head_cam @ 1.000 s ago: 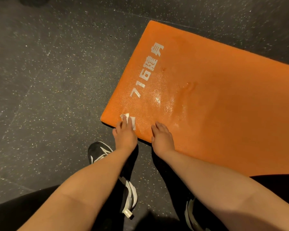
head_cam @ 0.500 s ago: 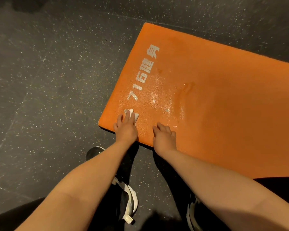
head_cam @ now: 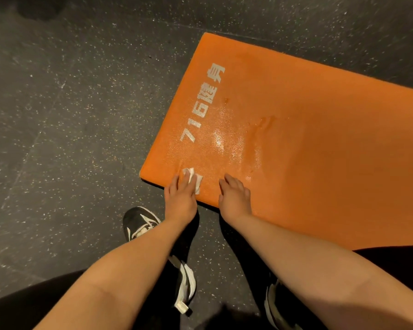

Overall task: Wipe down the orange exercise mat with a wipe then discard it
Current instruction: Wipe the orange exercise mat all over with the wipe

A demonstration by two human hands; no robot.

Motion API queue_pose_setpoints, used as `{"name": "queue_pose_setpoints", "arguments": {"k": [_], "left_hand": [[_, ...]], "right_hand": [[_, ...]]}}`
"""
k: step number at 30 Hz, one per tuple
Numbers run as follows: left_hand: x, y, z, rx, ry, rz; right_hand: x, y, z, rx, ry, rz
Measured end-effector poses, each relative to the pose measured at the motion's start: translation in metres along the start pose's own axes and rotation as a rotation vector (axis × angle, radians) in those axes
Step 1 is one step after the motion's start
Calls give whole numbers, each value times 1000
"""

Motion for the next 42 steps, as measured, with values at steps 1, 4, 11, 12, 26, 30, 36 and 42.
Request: {"name": "queue_pose_setpoints", "arguments": {"k": [1,4,11,12,26,30,36,42], "left_hand": [[0,2,1,4,-8,42],[-6,-13,-5,-21,9,75],[-39,-60,-28,-53,151,-209],[-38,-61,-27,-111,171,-214],[-1,-73,48,-912,4,374],[-7,-67,49,-994,-8,450],[-11,-58,58,-1087,-42,508],[-19,-55,63,-889,-73,475]], "right_hand": [[0,0,0,-2,2,4],[-1,1,3,-15,15,9],[-1,-2,8,83,132,11],[-2,-3,9,109,139,3],[-10,17,60,676,16,-128],[-21,19,65,751,-14,-142],[-32,15,64,824,-68,-146],[-35,12,80,779,-157,-180]]}}
Point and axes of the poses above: each hand's wrist, its own x-axis towards the middle knuckle, its own z-axis out of the back of the hand, y = z × x, the point moved 7 cm from there along x, towards the middle knuckle, and after that the axes turned 2 degrees about -y, right-handed, at the moved point
